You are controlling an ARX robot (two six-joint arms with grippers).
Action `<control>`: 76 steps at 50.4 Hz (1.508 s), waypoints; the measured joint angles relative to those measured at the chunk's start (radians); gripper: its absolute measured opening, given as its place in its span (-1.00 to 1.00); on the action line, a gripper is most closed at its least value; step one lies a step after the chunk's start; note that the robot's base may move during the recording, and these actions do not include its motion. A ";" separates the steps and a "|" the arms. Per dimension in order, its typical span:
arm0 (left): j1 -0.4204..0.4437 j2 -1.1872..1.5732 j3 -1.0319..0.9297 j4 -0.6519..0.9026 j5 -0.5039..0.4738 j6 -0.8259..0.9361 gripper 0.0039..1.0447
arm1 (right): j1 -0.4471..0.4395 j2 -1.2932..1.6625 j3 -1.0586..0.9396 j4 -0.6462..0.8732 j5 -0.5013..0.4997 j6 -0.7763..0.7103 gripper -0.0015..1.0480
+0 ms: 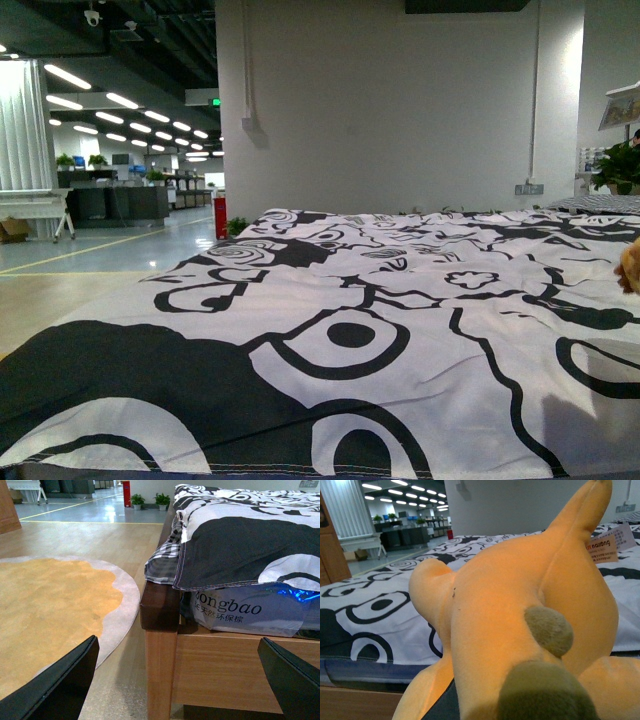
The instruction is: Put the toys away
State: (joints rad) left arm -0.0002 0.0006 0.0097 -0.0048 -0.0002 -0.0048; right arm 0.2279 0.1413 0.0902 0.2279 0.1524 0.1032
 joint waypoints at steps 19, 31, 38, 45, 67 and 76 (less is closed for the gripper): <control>0.000 0.000 0.000 0.000 0.000 0.000 0.89 | -0.003 -0.020 -0.015 -0.013 0.002 0.000 -0.63; 0.000 0.000 0.000 0.000 -0.003 0.000 0.89 | -0.003 -0.020 -0.016 -0.013 -0.007 0.000 -0.63; 0.000 0.000 0.000 0.000 0.001 0.000 0.89 | -0.003 -0.020 -0.016 -0.013 0.002 0.000 -0.63; 0.000 0.000 0.000 0.000 0.002 0.000 0.89 | -0.003 -0.021 -0.016 -0.013 0.009 0.000 -0.63; 0.000 0.002 0.000 0.000 0.001 0.001 0.89 | -0.003 -0.023 -0.017 -0.013 0.005 0.000 -0.63; -0.001 0.000 0.000 0.000 0.000 0.000 0.89 | -0.003 -0.023 -0.017 -0.013 0.003 0.000 -0.63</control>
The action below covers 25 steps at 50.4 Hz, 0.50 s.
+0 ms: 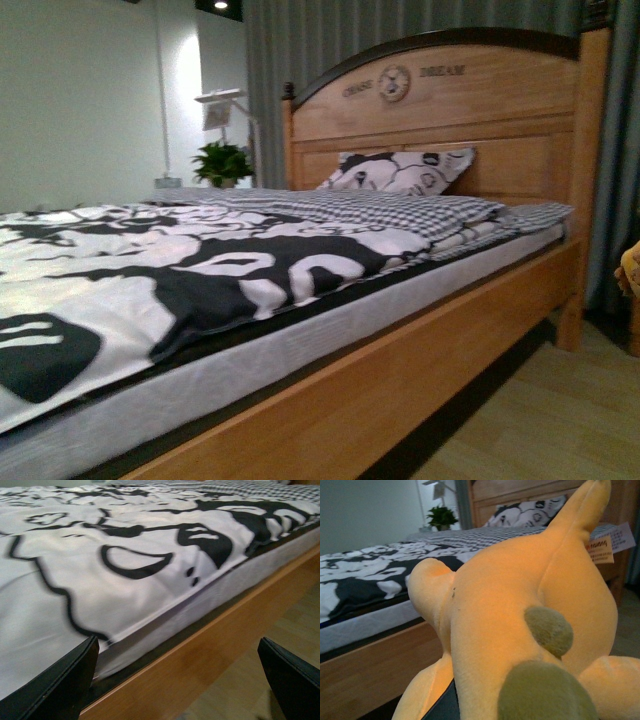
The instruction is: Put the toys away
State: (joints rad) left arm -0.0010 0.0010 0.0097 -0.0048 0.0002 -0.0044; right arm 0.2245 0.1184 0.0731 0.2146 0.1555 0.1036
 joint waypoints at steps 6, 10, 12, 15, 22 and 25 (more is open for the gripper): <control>0.000 0.000 0.000 0.000 -0.001 0.000 0.89 | 0.000 0.000 0.000 0.000 0.001 0.000 -0.63; 0.000 0.000 0.000 0.000 0.003 0.000 0.89 | 0.000 0.000 -0.001 0.000 0.002 0.000 -0.63; 0.000 0.000 0.000 0.000 0.001 0.000 0.89 | -0.001 0.000 -0.001 0.000 0.003 0.000 -0.63; 0.000 0.000 0.000 0.000 -0.001 0.000 0.89 | 0.000 -0.001 -0.001 0.000 0.002 0.000 -0.63; 0.000 0.000 0.000 0.000 -0.001 0.000 0.89 | 0.000 -0.001 -0.002 0.000 0.001 0.000 -0.63; 0.000 0.000 0.000 0.000 -0.001 0.000 0.89 | 0.000 -0.001 -0.002 -0.001 0.000 0.000 -0.63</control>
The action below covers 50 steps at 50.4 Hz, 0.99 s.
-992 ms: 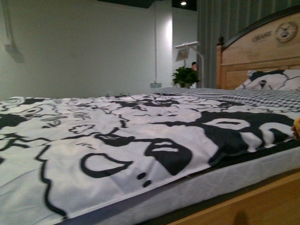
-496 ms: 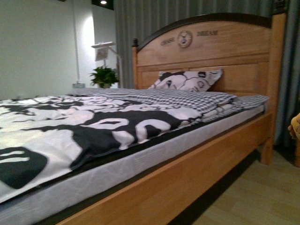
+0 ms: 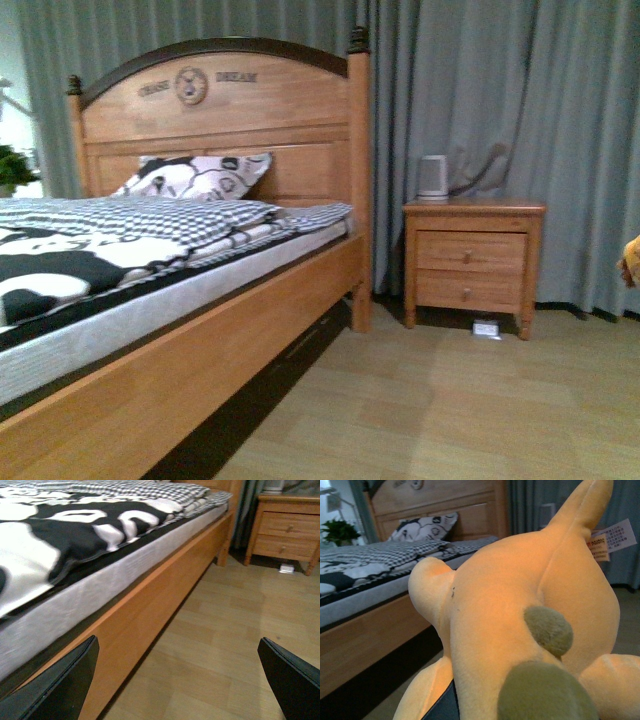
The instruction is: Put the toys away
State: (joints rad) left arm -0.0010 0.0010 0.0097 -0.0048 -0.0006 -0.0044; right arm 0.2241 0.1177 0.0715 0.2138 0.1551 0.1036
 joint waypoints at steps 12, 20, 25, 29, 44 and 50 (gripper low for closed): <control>0.000 0.000 0.000 0.000 0.000 0.000 0.89 | 0.000 0.000 0.000 0.000 0.002 0.000 -0.63; 0.000 0.000 0.000 0.000 0.000 0.000 0.89 | 0.000 0.000 0.000 0.000 0.002 0.000 -0.63; 0.000 0.000 0.000 0.000 0.004 0.000 0.89 | -0.001 0.000 0.000 0.000 0.007 0.000 -0.63; 0.000 0.000 0.000 0.000 0.007 0.000 0.89 | -0.001 -0.002 0.000 0.000 0.014 0.000 -0.63; 0.000 0.000 0.000 0.000 0.000 0.000 0.89 | 0.000 -0.002 0.000 0.000 -0.002 0.000 -0.63; 0.000 0.000 0.000 0.000 0.000 0.000 0.89 | 0.000 -0.002 0.000 0.000 -0.001 0.000 -0.63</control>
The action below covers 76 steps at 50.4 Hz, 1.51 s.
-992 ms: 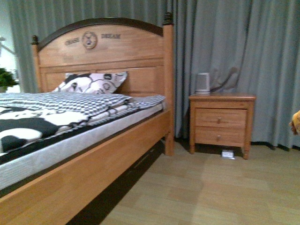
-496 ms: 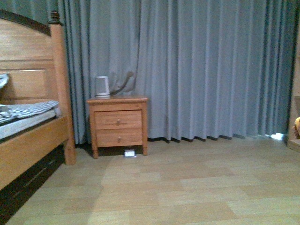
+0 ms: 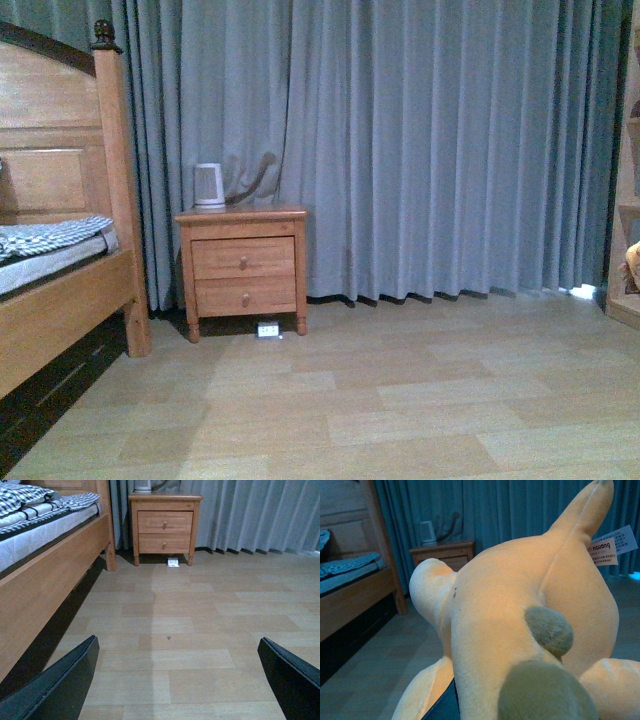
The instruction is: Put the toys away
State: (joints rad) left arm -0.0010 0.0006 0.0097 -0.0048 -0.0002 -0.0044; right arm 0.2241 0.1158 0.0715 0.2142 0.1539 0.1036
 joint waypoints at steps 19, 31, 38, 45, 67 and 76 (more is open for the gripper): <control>0.000 0.000 0.000 0.000 0.000 0.000 0.89 | 0.000 0.000 0.000 0.000 0.000 0.000 -0.63; 0.000 0.000 0.000 0.000 0.000 0.000 0.89 | 0.000 0.000 0.000 0.000 0.000 0.000 -0.63; 0.000 0.000 0.000 0.000 0.000 0.000 0.89 | 0.000 0.000 0.000 0.000 0.000 0.000 -0.63; 0.000 0.000 0.000 0.000 0.000 0.000 0.89 | 0.000 0.000 0.000 0.000 0.003 0.000 -0.63; 0.000 0.000 0.000 0.000 0.000 0.000 0.89 | 0.000 0.000 0.000 0.000 0.003 0.000 -0.63; 0.000 0.000 0.000 0.000 0.000 0.000 0.89 | 0.000 0.000 0.000 0.000 0.003 0.000 -0.63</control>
State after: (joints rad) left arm -0.0010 0.0006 0.0097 -0.0048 -0.0002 -0.0044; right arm 0.2245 0.1162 0.0711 0.2138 0.1570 0.1036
